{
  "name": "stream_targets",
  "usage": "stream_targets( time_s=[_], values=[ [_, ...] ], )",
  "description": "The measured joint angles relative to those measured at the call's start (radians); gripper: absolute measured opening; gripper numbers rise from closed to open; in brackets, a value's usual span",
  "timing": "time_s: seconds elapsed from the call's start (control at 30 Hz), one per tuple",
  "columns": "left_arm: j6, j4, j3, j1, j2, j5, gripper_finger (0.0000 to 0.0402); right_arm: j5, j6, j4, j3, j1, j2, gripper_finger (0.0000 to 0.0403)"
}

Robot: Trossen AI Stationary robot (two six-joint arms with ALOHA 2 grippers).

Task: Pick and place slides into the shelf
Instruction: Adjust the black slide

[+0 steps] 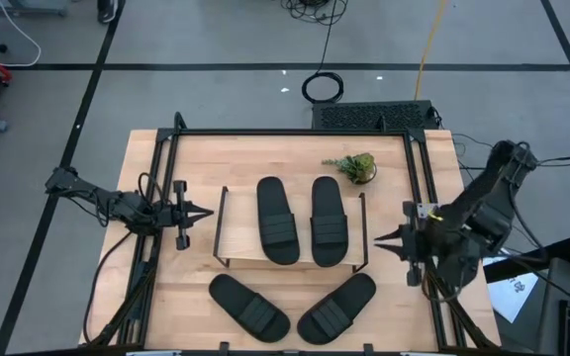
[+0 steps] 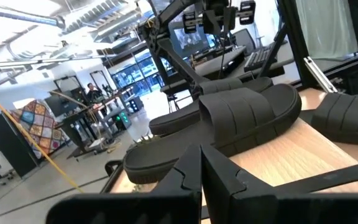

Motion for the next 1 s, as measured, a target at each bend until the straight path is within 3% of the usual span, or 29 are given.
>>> stream_targets(
  time_s=[0.17, 0.4, 0.47, 0.6, 0.73, 0.8, 0.87, 1.0],
  values=[
    [-0.003, 0.001, 0.0, 0.0, 0.0, 0.0, 0.0005, -0.04, -0.016, 0.238, -0.173, 0.059, -0.045, 0.0063],
    [-0.002, -0.013, 0.0, 0.0, 0.0, 0.001, 0.0005, -0.162, -0.228, 0.942, -0.448, 0.16, -0.034, 0.0071],
    [-0.002, -0.023, 0.0, 0.0, 0.0, 0.001, 0.0005, -0.111, -0.242, 1.0, -0.473, 0.208, -0.003, 0.0064],
    [-0.004, -0.023, 0.0, 0.0, 0.0, 0.001, 0.0005, 0.092, -0.235, 1.002, -0.476, 0.307, 0.056, 0.0036],
    [-0.004, -0.021, 0.0, 0.0, 0.0, 0.001, 0.0005, 0.108, -0.275, 1.007, -0.477, 0.296, 0.077, 0.0005],
    [-0.004, -0.02, 0.0, 0.0, 0.0, 0.001, 0.0005, 0.009, -0.306, 1.042, -0.477, 0.227, 0.076, 0.0004],
    [-0.004, -0.016, 0.0, 0.0, 0.0, 0.002, 0.0005, -0.164, -0.364, 1.112, -0.483, 0.132, 0.081, 0.0005],
    [-0.004, -0.016, 0.0, 0.0, 0.0, 0.013, 0.0005, -0.671, -0.499, 1.348, -0.524, -0.073, 0.116, 0.0001]
  ],
)
